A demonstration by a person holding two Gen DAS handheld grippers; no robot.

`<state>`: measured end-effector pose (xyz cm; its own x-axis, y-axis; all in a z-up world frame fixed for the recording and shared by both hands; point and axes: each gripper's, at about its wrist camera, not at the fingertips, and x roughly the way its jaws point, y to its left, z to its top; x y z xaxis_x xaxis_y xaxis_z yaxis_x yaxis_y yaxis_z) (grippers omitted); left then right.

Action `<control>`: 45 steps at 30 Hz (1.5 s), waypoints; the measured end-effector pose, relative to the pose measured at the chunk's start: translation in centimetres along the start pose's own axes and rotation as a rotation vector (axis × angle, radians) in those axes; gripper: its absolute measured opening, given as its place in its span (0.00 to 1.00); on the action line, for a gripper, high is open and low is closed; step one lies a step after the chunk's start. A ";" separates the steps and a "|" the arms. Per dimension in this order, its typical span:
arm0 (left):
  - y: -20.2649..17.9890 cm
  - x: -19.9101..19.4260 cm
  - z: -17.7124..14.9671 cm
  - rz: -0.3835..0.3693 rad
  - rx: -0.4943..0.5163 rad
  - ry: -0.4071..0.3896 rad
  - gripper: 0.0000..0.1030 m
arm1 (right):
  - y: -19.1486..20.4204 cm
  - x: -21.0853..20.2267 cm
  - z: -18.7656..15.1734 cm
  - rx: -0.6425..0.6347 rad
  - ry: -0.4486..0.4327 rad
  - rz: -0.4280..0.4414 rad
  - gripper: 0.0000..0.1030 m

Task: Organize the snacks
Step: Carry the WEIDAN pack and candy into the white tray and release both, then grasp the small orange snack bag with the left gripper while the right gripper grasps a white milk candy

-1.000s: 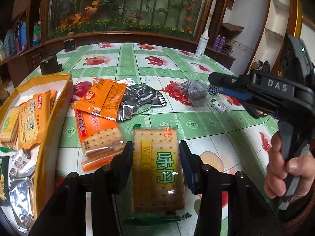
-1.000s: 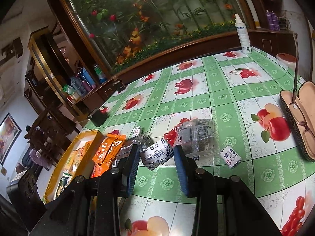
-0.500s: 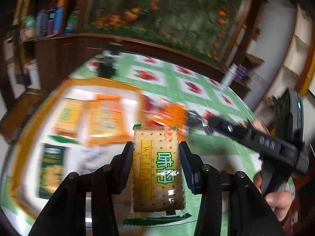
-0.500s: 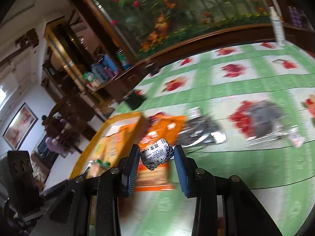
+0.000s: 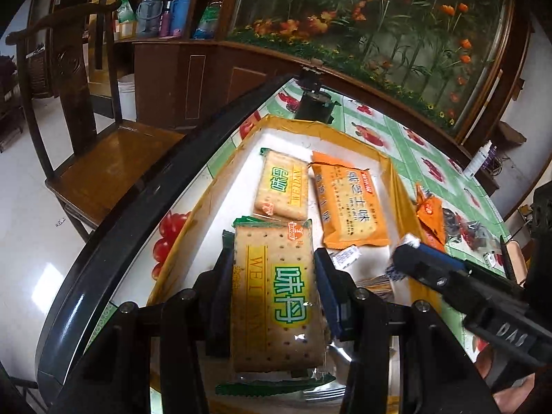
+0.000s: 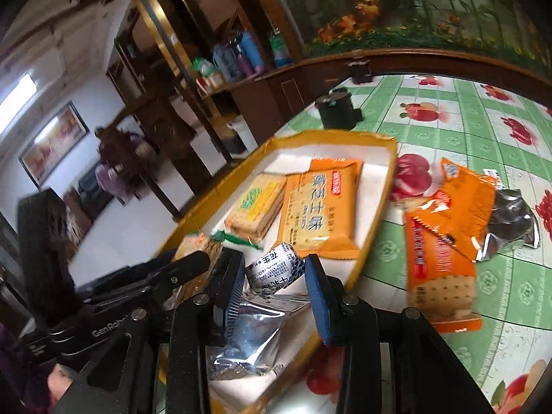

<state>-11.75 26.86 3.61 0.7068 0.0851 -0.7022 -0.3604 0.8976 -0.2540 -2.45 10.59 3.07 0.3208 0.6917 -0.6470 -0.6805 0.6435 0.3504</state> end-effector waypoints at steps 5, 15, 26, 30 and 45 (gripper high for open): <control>0.1 0.3 0.0 0.007 0.007 0.003 0.44 | 0.3 0.7 -0.2 -0.043 0.011 -0.024 0.39; -0.3 -0.7 0.2 -0.008 -0.009 -0.011 0.60 | -2.1 -2.3 0.5 0.030 -0.071 0.049 0.45; -5.6 -2.3 0.4 -0.054 0.104 -0.044 0.60 | -12.2 -11.3 1.1 0.163 -0.299 -0.141 0.44; -8.7 -2.1 0.1 -0.086 0.161 -0.022 0.60 | -18.6 -13.7 0.0 0.342 -0.293 -0.103 0.44; -21.4 7.3 4.6 -0.081 0.367 0.182 0.87 | -27.3 -20.0 -2.3 0.632 -0.384 -0.304 0.44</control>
<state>3.93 10.26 7.04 0.5928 -0.0401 -0.8044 -0.0445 0.9956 -0.0824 8.19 -21.52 4.89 0.7149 0.4469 -0.5379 -0.0617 0.8065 0.5881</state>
